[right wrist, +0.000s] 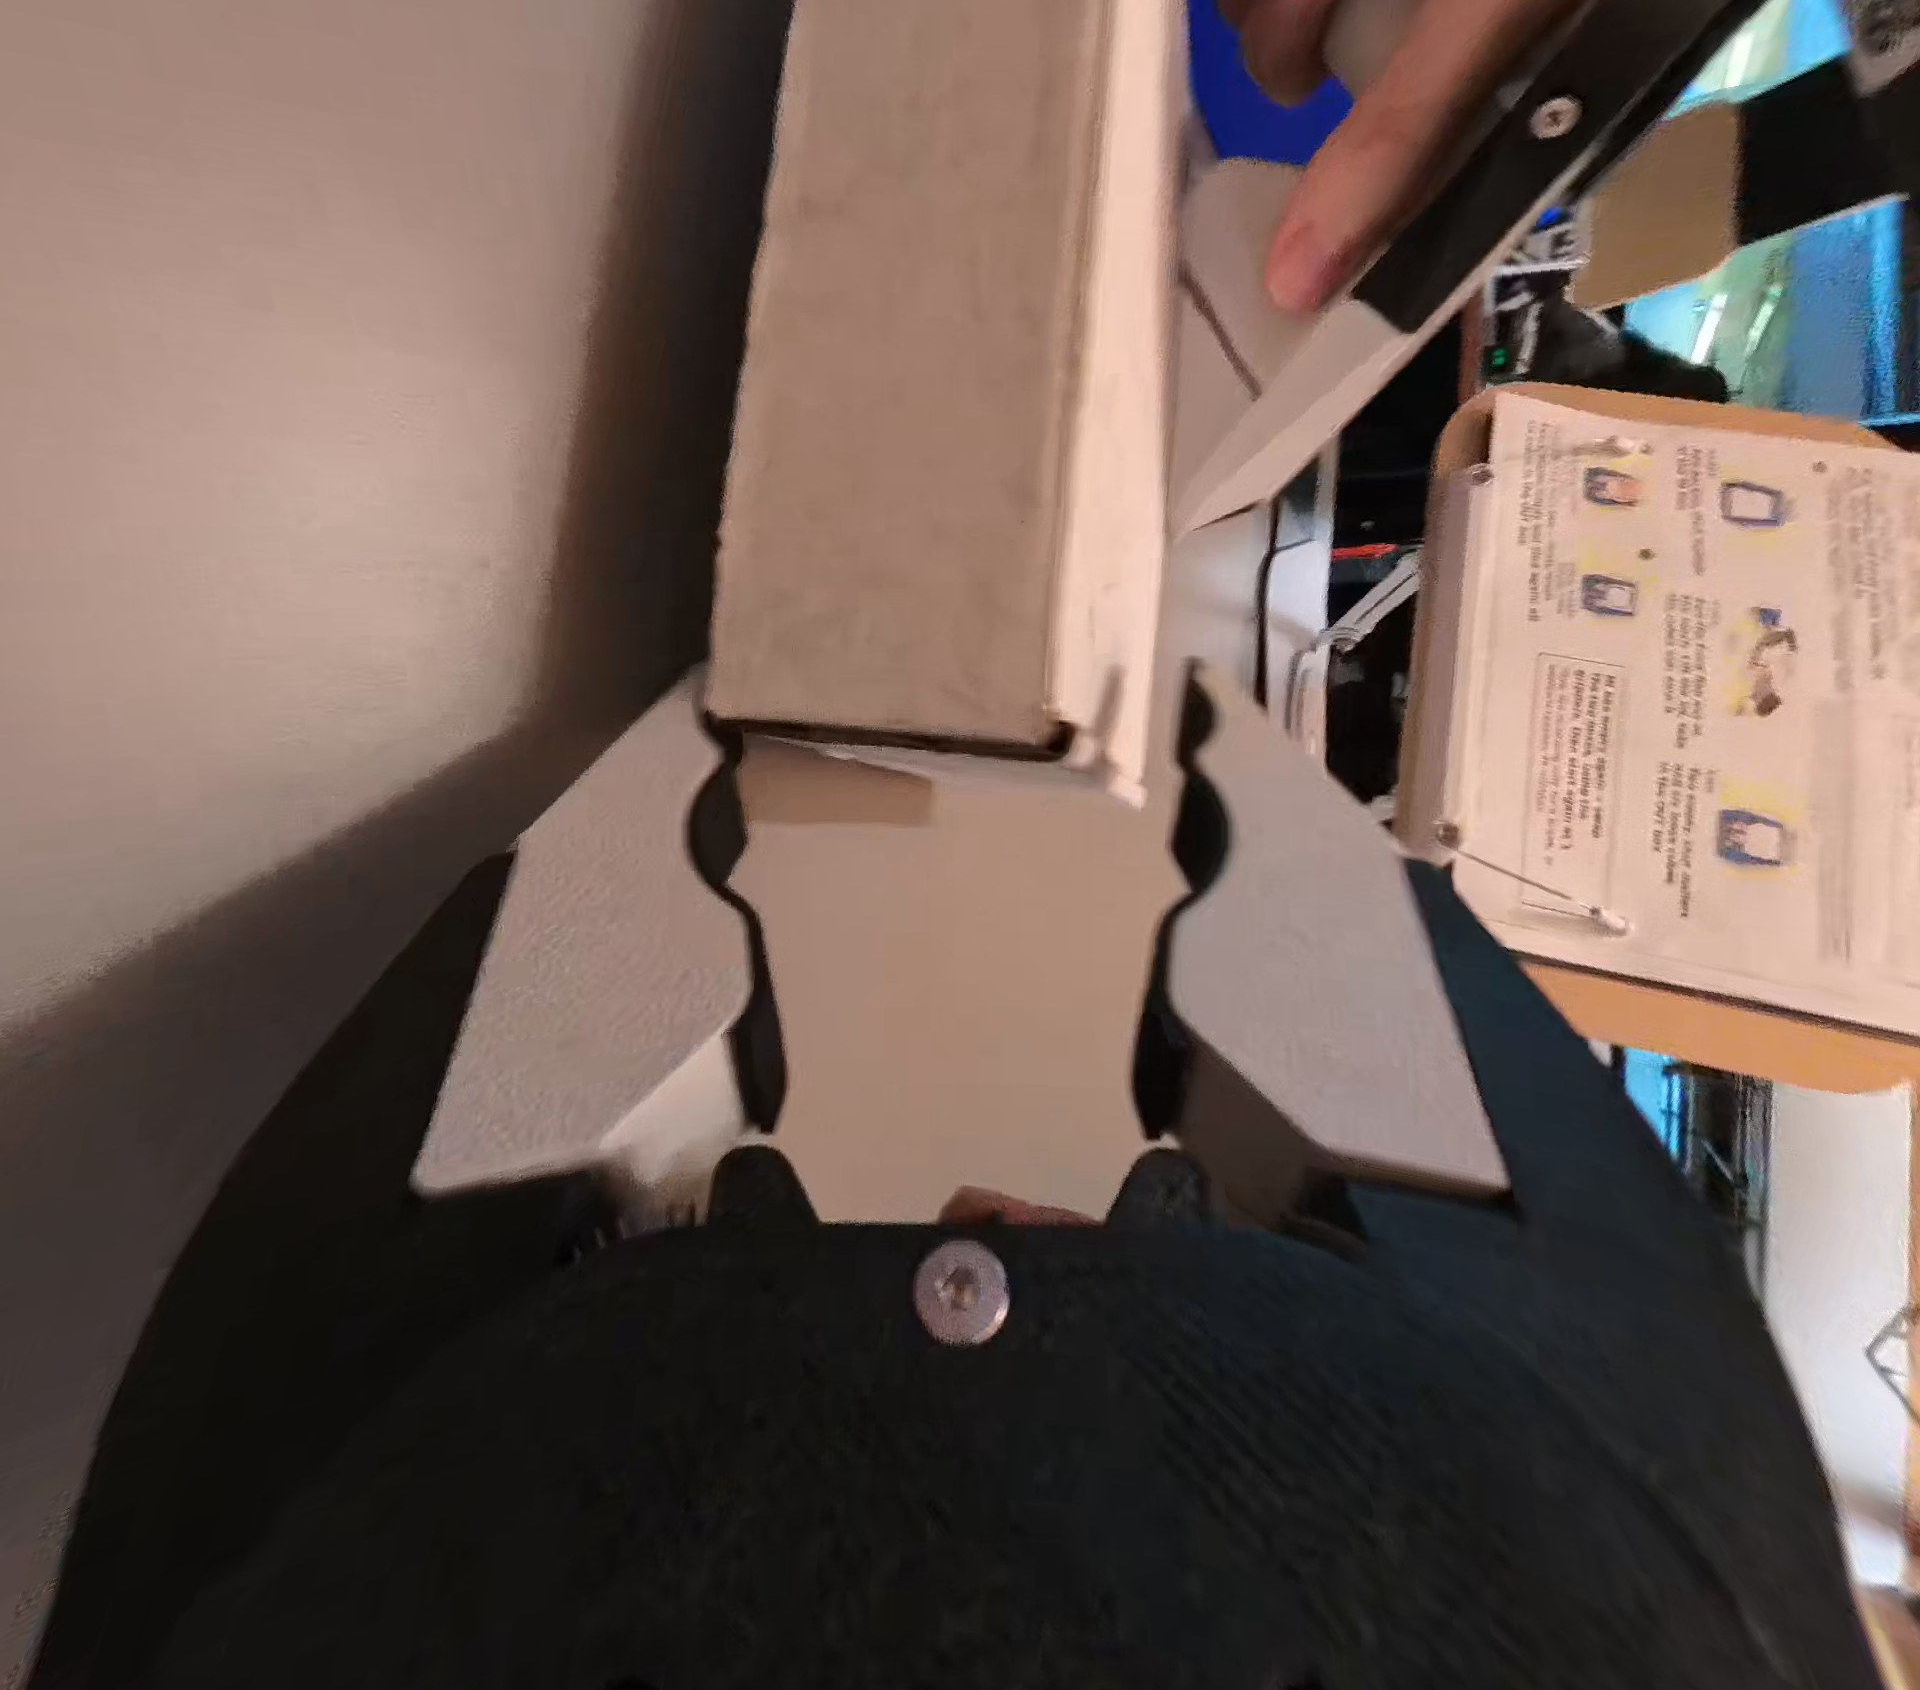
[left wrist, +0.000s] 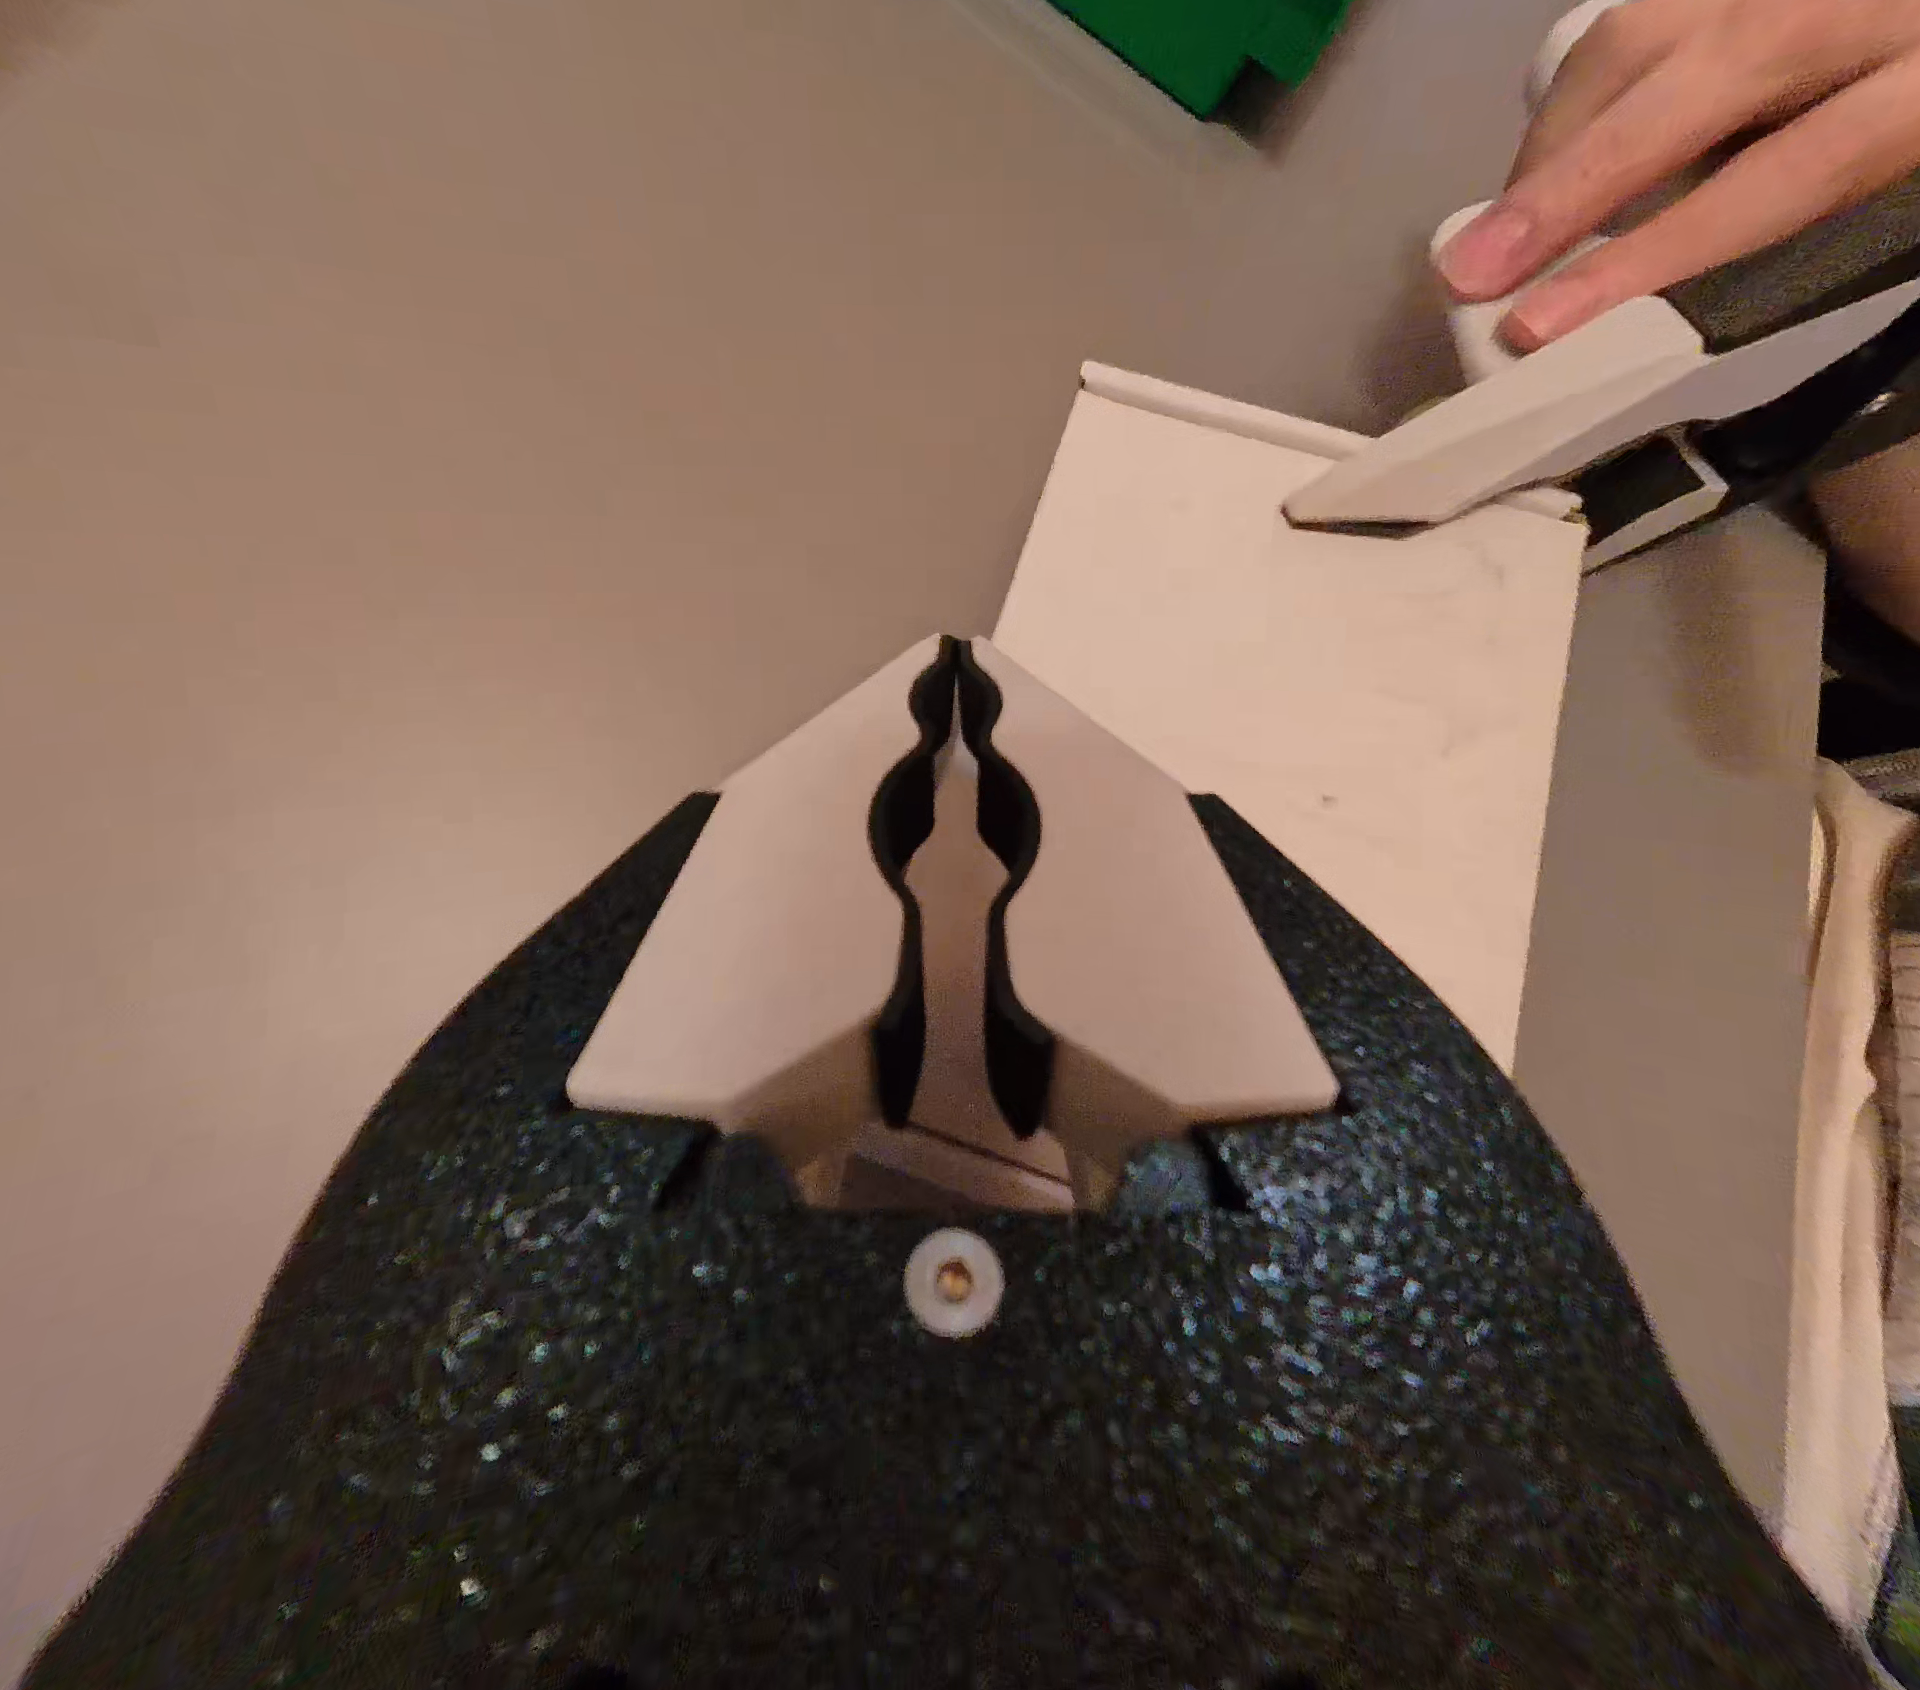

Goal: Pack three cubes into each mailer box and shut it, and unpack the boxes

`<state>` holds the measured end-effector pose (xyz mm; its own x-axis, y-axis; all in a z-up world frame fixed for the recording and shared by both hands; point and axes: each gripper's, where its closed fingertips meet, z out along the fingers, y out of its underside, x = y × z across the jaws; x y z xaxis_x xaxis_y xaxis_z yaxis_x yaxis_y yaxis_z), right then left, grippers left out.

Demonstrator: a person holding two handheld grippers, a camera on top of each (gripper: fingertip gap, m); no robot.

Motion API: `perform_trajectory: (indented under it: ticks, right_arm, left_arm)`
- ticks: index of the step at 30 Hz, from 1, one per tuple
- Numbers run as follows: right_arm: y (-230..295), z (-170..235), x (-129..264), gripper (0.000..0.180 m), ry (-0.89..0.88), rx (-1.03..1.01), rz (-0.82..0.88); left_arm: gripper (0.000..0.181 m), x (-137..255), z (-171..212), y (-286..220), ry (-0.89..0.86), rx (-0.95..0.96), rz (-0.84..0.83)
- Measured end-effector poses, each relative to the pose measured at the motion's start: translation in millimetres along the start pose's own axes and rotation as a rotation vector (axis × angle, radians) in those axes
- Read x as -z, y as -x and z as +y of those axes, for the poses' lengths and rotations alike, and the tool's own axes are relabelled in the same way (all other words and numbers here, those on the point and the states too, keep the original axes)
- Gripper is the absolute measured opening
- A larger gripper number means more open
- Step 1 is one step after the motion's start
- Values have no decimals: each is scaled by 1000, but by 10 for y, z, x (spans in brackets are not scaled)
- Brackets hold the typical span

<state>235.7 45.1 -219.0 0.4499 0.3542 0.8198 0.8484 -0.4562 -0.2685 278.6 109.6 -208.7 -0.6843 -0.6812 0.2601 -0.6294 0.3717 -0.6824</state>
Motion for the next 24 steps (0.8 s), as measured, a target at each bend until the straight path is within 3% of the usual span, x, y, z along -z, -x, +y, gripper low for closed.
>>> perform_trajectory:
  ticks: [1, 5, 8, 10, 12, 16, 19, 24]
  right_arm:
    - [28, 32, -9, 70, 16, 4, -16]
    - [-145, -301, 90, 65, -216, -211, -2]
    - [-324, -490, 267, 65, -380, -368, -2]
    - [-377, -507, 347, 65, -452, -454, -22]
    - [-394, -433, 358, 65, -470, -549, -50]
    - [-328, -235, 265, 65, -419, -734, -134]
    - [-303, -157, 180, 65, -377, -787, -127]
    - [-413, -91, 162, 65, -415, -869, -39]
  left_arm:
    - [0, 21, -28, -2, -34, -4, -3]
    - [7, 328, -372, -130, -296, -48, -62]
    - [14, 758, -556, -318, -458, -209, -232]
    - [28, 984, -568, -515, -496, -333, -337]
    - [45, 1025, -488, -786, -469, -458, -378]
    - [69, 775, -131, -920, -222, -734, -567]
    - [67, 645, 35, -828, -88, -832, -651]
    - [52, 642, -31, -762, -190, -690, -599]
